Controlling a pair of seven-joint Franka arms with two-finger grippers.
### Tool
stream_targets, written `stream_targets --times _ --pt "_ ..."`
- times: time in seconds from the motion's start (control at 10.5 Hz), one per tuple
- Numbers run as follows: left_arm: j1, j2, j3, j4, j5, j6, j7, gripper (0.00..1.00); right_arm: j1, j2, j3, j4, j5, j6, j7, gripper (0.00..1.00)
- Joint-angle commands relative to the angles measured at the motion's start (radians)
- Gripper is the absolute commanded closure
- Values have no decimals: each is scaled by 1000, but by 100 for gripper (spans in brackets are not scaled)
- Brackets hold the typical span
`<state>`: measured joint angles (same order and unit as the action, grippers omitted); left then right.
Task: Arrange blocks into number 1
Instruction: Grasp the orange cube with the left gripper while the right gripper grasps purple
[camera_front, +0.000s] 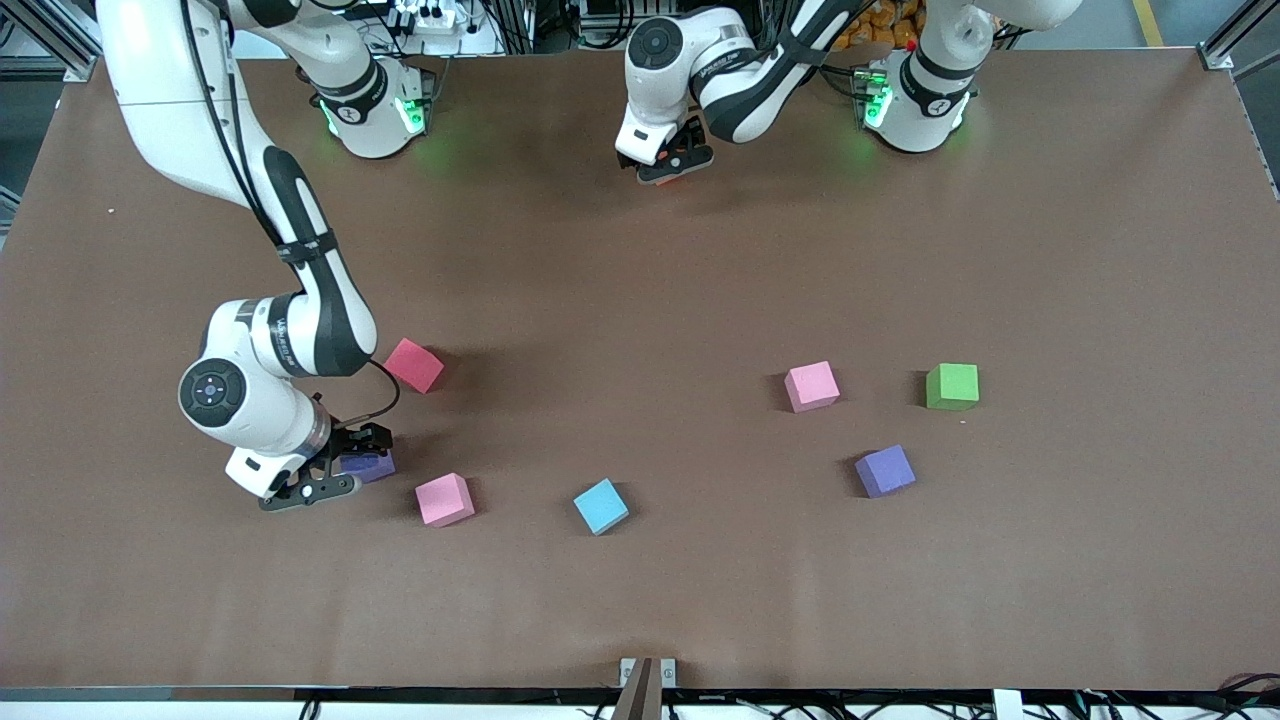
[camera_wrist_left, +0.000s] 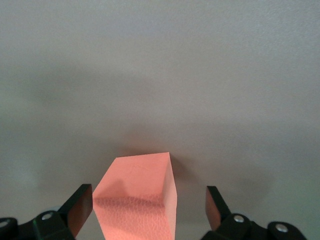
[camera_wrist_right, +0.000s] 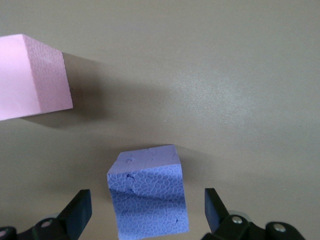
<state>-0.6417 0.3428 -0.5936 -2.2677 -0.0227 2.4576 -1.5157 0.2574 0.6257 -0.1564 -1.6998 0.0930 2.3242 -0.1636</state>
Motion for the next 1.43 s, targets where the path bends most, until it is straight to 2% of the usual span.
stream_targets --times 0.0,0.38,0.67,0.76,0.95,1.05,1.34 --pt "-15 24 12 13 32 20 -41 0 5 11 1 -6 -9 32 -8 0" --pt "-19 38 12 11 40 31 -64 0 5 29 1 -9 -13 49 -58 0" --pt "-21 38 11 8 40 29 -73 0 3 26 0 -63 -13 119 -70 0" --pt "-19 36 9 8 40 26 -73 0 3 28 0 -64 -13 121 -70 8" --pt "-16 27 9 8 40 11 -73 0 3 23 0 -64 -4 118 -63 44" --pt "-16 24 6 8 40 -5 -72 0 3 20 0 -64 -3 116 -59 52" --pt "-12 5 -3 8 40 -58 -69 0 0 -29 -3 -66 48 104 -50 51"
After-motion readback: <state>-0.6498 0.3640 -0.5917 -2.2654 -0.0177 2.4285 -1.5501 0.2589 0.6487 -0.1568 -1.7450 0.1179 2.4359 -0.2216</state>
